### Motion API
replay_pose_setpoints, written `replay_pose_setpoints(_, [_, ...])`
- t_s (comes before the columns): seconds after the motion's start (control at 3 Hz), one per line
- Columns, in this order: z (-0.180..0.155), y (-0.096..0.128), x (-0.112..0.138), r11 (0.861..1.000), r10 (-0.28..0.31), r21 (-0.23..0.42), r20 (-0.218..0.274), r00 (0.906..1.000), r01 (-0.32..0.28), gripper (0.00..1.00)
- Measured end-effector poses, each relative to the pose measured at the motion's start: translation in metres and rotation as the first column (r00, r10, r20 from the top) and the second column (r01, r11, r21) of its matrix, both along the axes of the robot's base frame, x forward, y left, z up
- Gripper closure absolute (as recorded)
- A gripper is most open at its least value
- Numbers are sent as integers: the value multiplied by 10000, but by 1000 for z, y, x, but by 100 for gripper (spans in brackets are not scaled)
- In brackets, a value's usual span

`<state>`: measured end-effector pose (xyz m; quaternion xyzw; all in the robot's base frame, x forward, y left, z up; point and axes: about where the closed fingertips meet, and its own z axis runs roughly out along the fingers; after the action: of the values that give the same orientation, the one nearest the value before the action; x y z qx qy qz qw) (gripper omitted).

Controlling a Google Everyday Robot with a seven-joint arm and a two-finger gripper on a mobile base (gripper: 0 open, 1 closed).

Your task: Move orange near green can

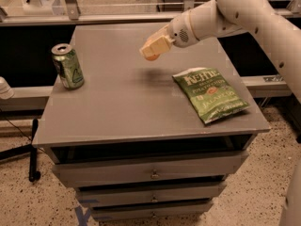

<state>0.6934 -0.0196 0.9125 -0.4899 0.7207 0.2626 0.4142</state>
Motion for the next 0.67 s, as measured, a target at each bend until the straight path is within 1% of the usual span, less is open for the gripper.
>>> replay_pose_setpoints(0.33, [1, 9, 0, 9998, 127, 136, 80, 9999, -128, 100])
replay_pose_setpoints(0.67, [4, 50, 3, 9948, 831, 554, 410, 9957, -853, 100])
